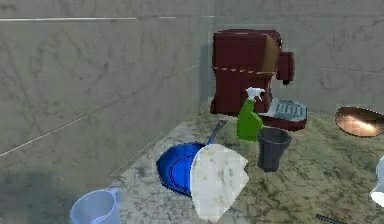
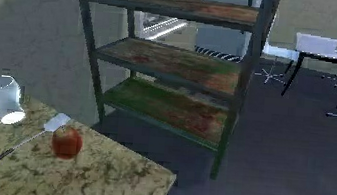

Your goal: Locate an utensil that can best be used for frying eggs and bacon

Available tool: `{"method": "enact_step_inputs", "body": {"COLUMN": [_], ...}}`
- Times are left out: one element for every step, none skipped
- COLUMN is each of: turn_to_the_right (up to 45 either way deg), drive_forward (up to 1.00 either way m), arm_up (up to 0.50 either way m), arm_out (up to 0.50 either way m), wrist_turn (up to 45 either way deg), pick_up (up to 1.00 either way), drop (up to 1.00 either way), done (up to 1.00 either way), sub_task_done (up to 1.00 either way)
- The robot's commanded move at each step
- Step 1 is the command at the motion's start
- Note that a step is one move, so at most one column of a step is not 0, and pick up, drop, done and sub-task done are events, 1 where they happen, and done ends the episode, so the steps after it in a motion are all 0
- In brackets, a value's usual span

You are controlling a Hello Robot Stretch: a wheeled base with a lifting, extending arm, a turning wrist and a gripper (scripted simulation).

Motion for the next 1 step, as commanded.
{"method": "enact_step_inputs", "body": {"turn_to_the_right": [0.0], "drive_forward": [0.0], "arm_up": [0.0], "arm_out": [0.0], "wrist_turn": [0.0], "pick_up": [0.0], "drop": [0.0], "done": [1.0], "sub_task_done": [0.0]}}
